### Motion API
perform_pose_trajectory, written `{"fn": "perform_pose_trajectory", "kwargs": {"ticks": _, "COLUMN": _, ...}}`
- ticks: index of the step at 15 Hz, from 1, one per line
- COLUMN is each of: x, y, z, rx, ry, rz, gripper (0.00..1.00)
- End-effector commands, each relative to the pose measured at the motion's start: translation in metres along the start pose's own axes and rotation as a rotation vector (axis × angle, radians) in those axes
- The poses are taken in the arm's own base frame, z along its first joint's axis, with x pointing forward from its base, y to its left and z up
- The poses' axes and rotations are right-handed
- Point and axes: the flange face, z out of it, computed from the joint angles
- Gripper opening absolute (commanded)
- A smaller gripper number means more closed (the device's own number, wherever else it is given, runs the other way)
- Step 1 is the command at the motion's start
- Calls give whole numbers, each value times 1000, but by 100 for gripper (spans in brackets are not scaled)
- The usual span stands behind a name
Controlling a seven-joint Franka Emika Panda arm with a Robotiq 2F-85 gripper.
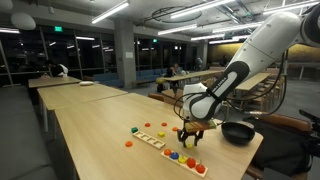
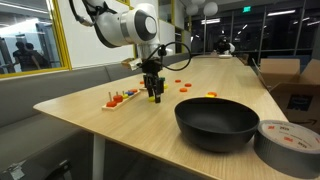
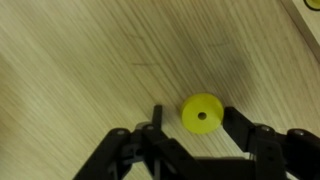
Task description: Put a yellow disc on the second rod from the bottom of the wooden rack
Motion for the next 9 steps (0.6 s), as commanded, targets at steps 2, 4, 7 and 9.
{"fn": "perform_pose_trajectory", "kwargs": {"ticks": 2, "x": 12, "y": -5, "z": -1, "rx": 2, "ry": 34, "rz": 9, "gripper": 28}}
{"fn": "perform_pose_trajectory", "kwargs": {"ticks": 4, "x": 14, "y": -6, "z": -4, "rx": 4, "ry": 39, "rz": 9, "gripper": 22}}
{"fn": "perform_pose_trajectory", "kwargs": {"ticks": 7, "x": 15, "y": -6, "z": -7, "rx": -1, "ry": 38, "rz": 8, "gripper": 26}}
{"fn": "perform_pose_trajectory", "kwargs": {"ticks": 9, "x": 15, "y": -7, "z": -15, "rx": -5, "ry": 37, "rz": 0, "gripper": 26}}
